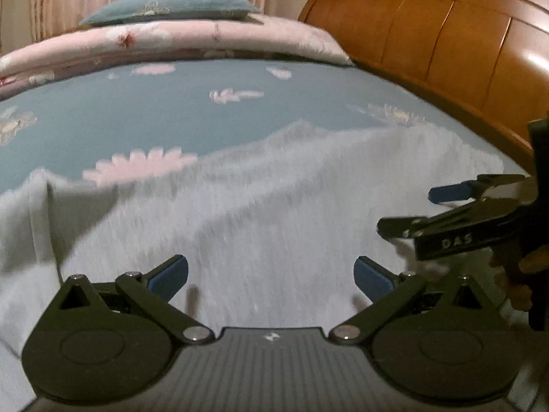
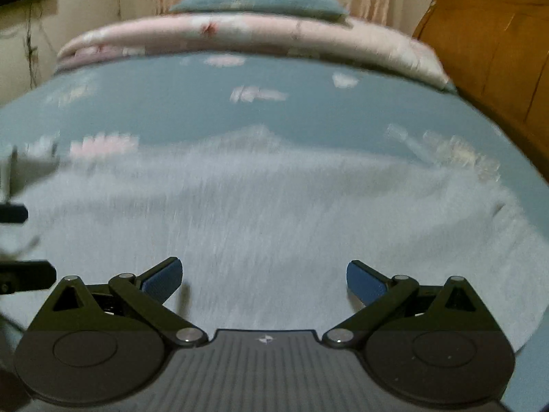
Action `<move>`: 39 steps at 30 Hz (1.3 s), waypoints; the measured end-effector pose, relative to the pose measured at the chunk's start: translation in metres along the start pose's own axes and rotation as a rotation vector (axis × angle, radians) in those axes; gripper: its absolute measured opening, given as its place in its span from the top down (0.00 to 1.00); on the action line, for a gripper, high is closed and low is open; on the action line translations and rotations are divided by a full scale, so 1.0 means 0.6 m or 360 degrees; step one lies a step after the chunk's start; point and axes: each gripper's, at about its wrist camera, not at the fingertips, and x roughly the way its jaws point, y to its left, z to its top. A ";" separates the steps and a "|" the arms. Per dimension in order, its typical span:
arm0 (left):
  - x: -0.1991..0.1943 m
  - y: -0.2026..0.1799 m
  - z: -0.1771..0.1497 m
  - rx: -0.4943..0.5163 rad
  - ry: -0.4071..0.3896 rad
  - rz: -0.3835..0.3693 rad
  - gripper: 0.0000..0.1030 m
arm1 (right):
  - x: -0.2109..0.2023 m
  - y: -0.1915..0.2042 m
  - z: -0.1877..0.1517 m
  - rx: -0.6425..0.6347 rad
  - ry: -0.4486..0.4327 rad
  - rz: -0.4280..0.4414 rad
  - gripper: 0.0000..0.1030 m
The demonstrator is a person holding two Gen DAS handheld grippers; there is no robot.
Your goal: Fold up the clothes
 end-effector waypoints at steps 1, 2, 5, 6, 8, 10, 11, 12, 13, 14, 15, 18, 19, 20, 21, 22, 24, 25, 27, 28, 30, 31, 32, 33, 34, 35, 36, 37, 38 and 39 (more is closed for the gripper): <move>-0.001 0.001 -0.009 -0.0008 0.0003 0.0007 0.01 | 0.008 0.002 -0.010 0.0004 0.0022 0.0003 0.00; -0.001 0.002 -0.019 -0.0017 0.0007 0.0015 0.01 | 0.003 0.004 -0.019 0.0006 -0.0031 0.0001 0.00; -0.010 0.000 -0.035 -0.0016 0.0039 0.0030 0.01 | 0.002 0.000 -0.024 0.0020 -0.0045 0.0023 0.00; -0.016 0.001 -0.037 -0.0029 0.0056 0.0028 0.01 | 0.003 0.000 -0.025 0.0009 -0.0048 0.0028 0.00; -0.025 0.006 -0.036 -0.0068 0.0086 0.0005 0.01 | 0.005 -0.001 -0.025 -0.0008 -0.0057 0.0043 0.00; -0.030 0.021 -0.022 -0.0155 0.0096 -0.0035 0.01 | 0.003 -0.007 -0.031 -0.0024 -0.0094 0.0077 0.00; -0.027 0.029 -0.008 -0.0204 0.0075 -0.0040 0.01 | 0.002 -0.012 -0.037 -0.0025 -0.0133 0.0105 0.00; -0.024 0.038 0.006 -0.0252 0.0053 -0.0046 0.01 | -0.001 -0.016 -0.045 -0.0025 -0.0180 0.0130 0.00; -0.020 0.047 0.020 -0.0300 0.0032 -0.0051 0.01 | -0.005 -0.019 -0.054 -0.0024 -0.0221 0.0146 0.00; -0.017 0.056 0.034 -0.0349 0.0011 -0.0057 0.01 | -0.007 -0.021 -0.060 -0.0020 -0.0255 0.0157 0.00; -0.013 0.063 0.048 -0.0393 -0.0008 -0.0066 0.01 | -0.009 -0.021 -0.060 -0.0015 -0.0265 0.0157 0.00; 0.030 0.070 0.087 -0.0516 -0.0022 -0.0153 0.01 | -0.006 -0.015 -0.055 -0.0028 -0.0258 0.0145 0.00; 0.045 0.074 0.091 -0.0574 -0.0013 -0.0194 0.01 | -0.006 -0.015 -0.054 -0.0029 -0.0260 0.0147 0.00; 0.060 0.079 0.095 -0.0632 -0.0004 -0.0236 0.01 | -0.005 -0.016 -0.053 -0.0029 -0.0262 0.0150 0.00; 0.076 0.084 0.097 -0.0692 0.0011 -0.0268 0.01 | -0.005 -0.016 -0.053 -0.0029 -0.0264 0.0153 0.00; 0.089 0.092 0.092 -0.0753 0.0036 -0.0268 0.01 | -0.006 -0.018 -0.055 -0.0026 -0.0268 0.0158 0.00; 0.100 0.116 0.076 -0.0850 -0.0006 -0.0292 0.01 | -0.007 -0.020 -0.056 -0.0020 -0.0272 0.0172 0.00; 0.097 0.125 0.076 -0.0840 -0.0023 -0.0260 0.01 | -0.007 -0.022 -0.057 -0.0014 -0.0273 0.0179 0.00; 0.090 0.142 0.087 -0.0810 -0.0009 -0.0069 0.01 | -0.007 -0.025 -0.057 -0.0002 -0.0276 0.0190 0.00; 0.086 0.151 0.093 -0.0807 -0.0003 0.0006 0.01 | -0.007 -0.023 -0.056 -0.0008 -0.0274 0.0185 0.00; 0.075 0.160 0.100 -0.0884 -0.0001 -0.0057 0.01 | -0.006 -0.020 -0.056 -0.0019 -0.0270 0.0174 0.00; 0.070 0.159 0.103 -0.0912 -0.0003 -0.0108 0.01 | -0.006 -0.019 -0.055 -0.0025 -0.0268 0.0167 0.00; 0.065 0.151 0.104 -0.0906 -0.0008 -0.0171 0.01 | -0.005 -0.017 -0.054 -0.0032 -0.0266 0.0161 0.00; 0.064 0.138 0.103 -0.0893 0.0004 -0.0242 0.01 | -0.005 -0.016 -0.053 -0.0033 -0.0265 0.0159 0.00; 0.064 0.126 0.102 -0.0881 0.0018 -0.0310 0.01 | -0.005 -0.016 -0.053 -0.0031 -0.0263 0.0159 0.00; 0.069 0.117 0.099 -0.0871 0.0044 -0.0358 0.01 | -0.005 -0.016 -0.053 -0.0030 -0.0262 0.0160 0.00; 0.078 0.110 0.096 -0.0862 0.0076 -0.0372 0.01 | -0.005 -0.016 -0.053 -0.0030 -0.0263 0.0160 0.00; 0.086 0.105 0.093 -0.0852 0.0100 -0.0374 0.01 | -0.005 -0.016 -0.053 -0.0030 -0.0264 0.0160 0.00; 0.092 0.105 0.091 -0.0839 0.0097 -0.0330 0.01 | -0.005 -0.016 -0.053 -0.0030 -0.0264 0.0161 0.00; 0.097 0.106 0.089 -0.0830 0.0092 -0.0281 0.01 | -0.005 -0.016 -0.054 -0.0029 -0.0264 0.0162 0.00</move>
